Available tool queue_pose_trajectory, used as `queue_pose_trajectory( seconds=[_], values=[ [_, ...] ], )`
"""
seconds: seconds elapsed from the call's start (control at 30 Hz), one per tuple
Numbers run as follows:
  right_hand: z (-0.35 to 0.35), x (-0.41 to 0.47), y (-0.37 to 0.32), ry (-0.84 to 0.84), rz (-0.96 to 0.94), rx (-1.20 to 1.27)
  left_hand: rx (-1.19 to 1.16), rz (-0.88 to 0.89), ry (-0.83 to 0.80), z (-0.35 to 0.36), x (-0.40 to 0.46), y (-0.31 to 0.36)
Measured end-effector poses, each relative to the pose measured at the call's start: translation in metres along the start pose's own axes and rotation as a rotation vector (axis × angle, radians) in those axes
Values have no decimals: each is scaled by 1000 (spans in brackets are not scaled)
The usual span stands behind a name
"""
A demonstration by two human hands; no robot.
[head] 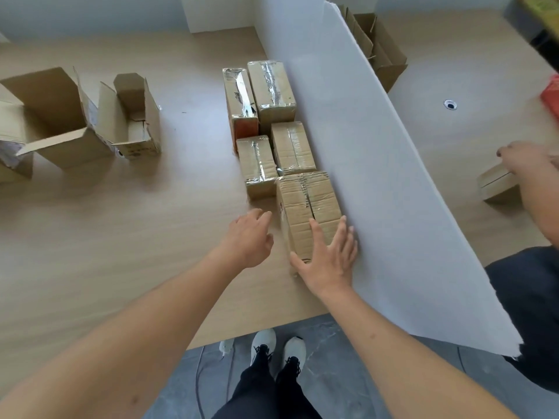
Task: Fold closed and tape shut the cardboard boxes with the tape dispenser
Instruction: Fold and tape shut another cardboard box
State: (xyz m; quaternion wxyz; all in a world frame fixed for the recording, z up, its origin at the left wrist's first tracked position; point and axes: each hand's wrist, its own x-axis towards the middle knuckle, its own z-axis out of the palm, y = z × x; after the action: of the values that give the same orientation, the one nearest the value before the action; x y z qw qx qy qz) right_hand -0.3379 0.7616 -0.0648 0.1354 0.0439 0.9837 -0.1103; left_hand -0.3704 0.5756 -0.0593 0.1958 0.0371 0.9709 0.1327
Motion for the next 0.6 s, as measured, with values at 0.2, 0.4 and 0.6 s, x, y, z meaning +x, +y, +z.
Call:
queue_pose_trajectory(
  seconds=[0.2, 0.4, 0.6],
  values=[
    [6, 14, 1, 26, 12, -57, -13, 39, 28, 2, 10, 1],
    [-11, 15, -3, 10, -39, -15, -11, 32, 59, -4, 1, 7],
    [-33, 5, -37, 15, -284, 73, 7, -31, 172, -31, -31, 10]
  ],
)
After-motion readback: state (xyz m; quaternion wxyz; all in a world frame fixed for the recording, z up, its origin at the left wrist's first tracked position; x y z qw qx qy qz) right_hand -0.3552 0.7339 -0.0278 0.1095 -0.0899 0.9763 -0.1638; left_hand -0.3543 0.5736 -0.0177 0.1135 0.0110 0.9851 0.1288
